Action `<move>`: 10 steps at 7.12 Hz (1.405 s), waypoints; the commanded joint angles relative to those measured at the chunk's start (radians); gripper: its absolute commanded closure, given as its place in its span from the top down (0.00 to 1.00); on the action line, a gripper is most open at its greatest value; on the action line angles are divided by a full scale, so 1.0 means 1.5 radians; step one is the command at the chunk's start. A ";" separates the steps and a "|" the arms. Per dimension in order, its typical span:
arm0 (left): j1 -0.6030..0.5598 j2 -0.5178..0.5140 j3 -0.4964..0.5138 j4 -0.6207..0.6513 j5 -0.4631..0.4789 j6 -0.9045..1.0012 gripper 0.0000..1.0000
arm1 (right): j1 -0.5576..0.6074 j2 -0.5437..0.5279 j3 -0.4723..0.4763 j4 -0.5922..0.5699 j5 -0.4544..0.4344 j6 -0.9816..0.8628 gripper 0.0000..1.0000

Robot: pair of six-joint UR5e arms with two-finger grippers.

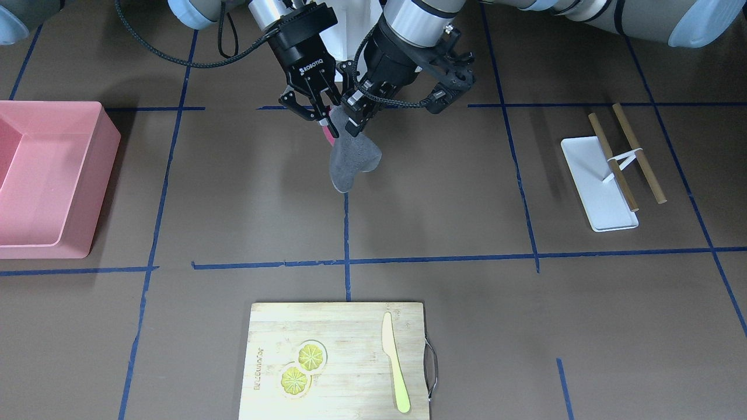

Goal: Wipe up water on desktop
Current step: 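Grasp the towel with the right gripper beside the left gripper, then open and withdraw the left gripper while right gripper lowers the towel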

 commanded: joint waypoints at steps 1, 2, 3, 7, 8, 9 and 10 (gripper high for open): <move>0.000 0.000 0.000 0.000 0.000 0.003 0.05 | -0.001 -0.003 0.009 0.000 0.003 0.001 0.00; -0.001 0.001 -0.001 -0.001 -0.001 0.004 0.41 | -0.002 -0.003 0.009 0.000 0.003 0.001 0.00; -0.001 0.004 -0.005 -0.001 -0.001 0.007 0.77 | -0.003 -0.003 0.009 0.000 0.002 0.001 0.00; -0.001 0.007 -0.012 0.000 -0.001 0.009 1.00 | -0.003 -0.004 0.009 0.000 0.003 0.001 0.00; -0.005 0.009 -0.013 0.001 -0.001 0.009 1.00 | 0.000 -0.009 0.020 -0.006 0.004 0.000 0.00; -0.029 0.025 -0.018 0.006 -0.002 0.021 1.00 | 0.001 -0.036 0.043 -0.021 0.004 0.001 0.00; -0.069 0.061 -0.039 0.040 -0.031 0.072 1.00 | 0.002 -0.045 0.074 -0.114 -0.001 0.003 0.00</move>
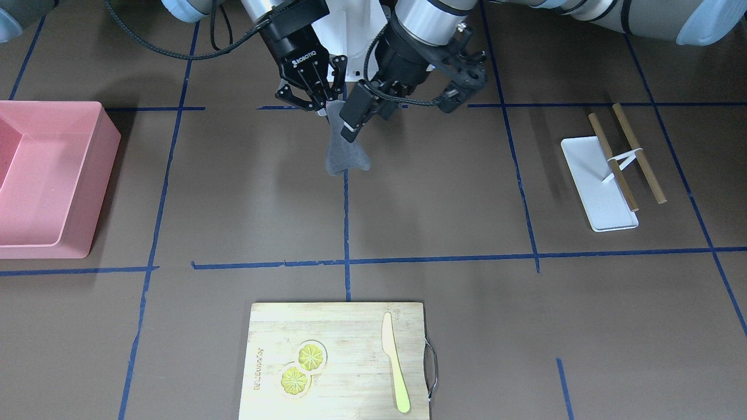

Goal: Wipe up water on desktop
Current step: 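Open and withdraw the left gripper while right gripper lowers the towel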

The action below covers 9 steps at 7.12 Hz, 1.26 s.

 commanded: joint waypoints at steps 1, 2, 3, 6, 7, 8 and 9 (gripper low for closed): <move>-0.087 0.065 -0.059 0.095 -0.062 0.136 1.00 | 0.000 -0.006 0.057 -0.191 -0.003 0.001 0.00; -0.119 0.091 -0.101 0.159 -0.070 0.211 1.00 | 0.013 -0.005 0.069 -0.286 0.002 -0.004 0.00; -0.148 0.126 -0.143 0.207 -0.071 0.273 1.00 | 0.023 -0.003 0.072 -0.372 0.010 -0.017 0.00; -0.182 0.214 -0.280 0.338 -0.070 0.453 1.00 | 0.084 0.012 0.051 -0.546 0.089 -0.130 0.00; -0.188 0.255 -0.309 0.340 -0.070 0.478 1.00 | 0.089 0.011 0.013 -0.551 0.088 -0.173 0.00; -0.201 0.292 -0.327 0.340 -0.070 0.518 1.00 | 0.103 0.011 -0.009 -0.552 0.088 -0.206 0.00; -0.221 0.327 -0.344 0.340 -0.070 0.562 1.00 | 0.121 0.010 -0.029 -0.553 0.090 -0.238 0.00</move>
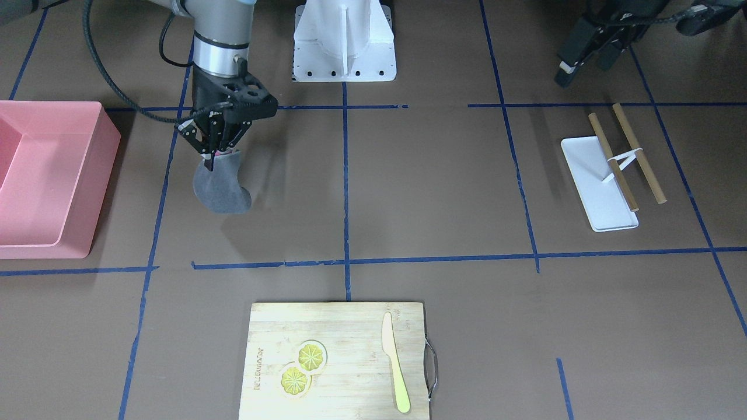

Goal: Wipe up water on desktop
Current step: 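Open and withdraw the left gripper while right gripper lowers the towel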

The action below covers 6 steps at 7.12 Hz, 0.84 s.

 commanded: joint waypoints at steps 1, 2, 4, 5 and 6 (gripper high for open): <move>-0.039 0.063 -0.027 0.002 -0.001 0.088 1.00 | 0.032 -0.010 -0.046 -0.004 0.002 -0.092 0.00; -0.048 0.081 -0.027 0.002 -0.001 0.123 1.00 | 0.041 -0.035 -0.051 -0.003 0.003 -0.128 0.00; -0.051 0.087 -0.026 0.002 -0.001 0.137 1.00 | 0.042 -0.058 -0.096 0.003 0.004 -0.127 0.00; -0.051 0.087 -0.025 0.002 0.000 0.138 1.00 | 0.028 -0.053 -0.126 0.005 0.005 -0.122 0.00; -0.051 0.087 -0.024 0.002 0.001 0.139 1.00 | 0.010 -0.050 -0.129 0.006 0.016 -0.121 0.01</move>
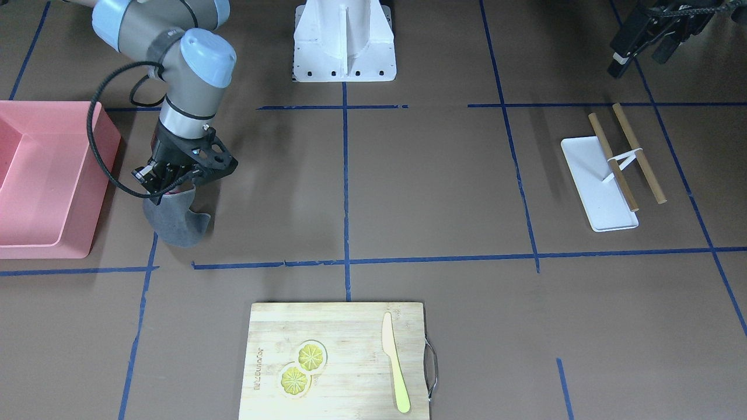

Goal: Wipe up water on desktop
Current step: 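Wipe the towel across the table toward the robot with the right gripper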

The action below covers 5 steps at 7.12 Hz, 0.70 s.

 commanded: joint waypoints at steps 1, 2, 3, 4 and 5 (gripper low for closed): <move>-0.001 0.001 0.002 0.000 0.001 0.002 1.00 | -0.026 0.017 -0.013 0.002 0.049 0.011 0.01; -0.005 0.001 0.002 0.000 0.002 0.003 1.00 | -0.034 0.038 -0.012 0.002 0.084 0.025 0.01; -0.006 0.000 0.004 -0.001 0.002 0.003 1.00 | -0.046 0.046 -0.012 0.005 0.109 0.034 0.01; -0.006 0.000 0.005 -0.001 0.003 0.003 1.00 | -0.057 0.042 -0.013 0.064 0.155 0.040 0.01; -0.008 -0.001 0.007 -0.002 0.004 0.003 1.00 | -0.068 0.040 -0.012 0.088 0.200 0.082 0.01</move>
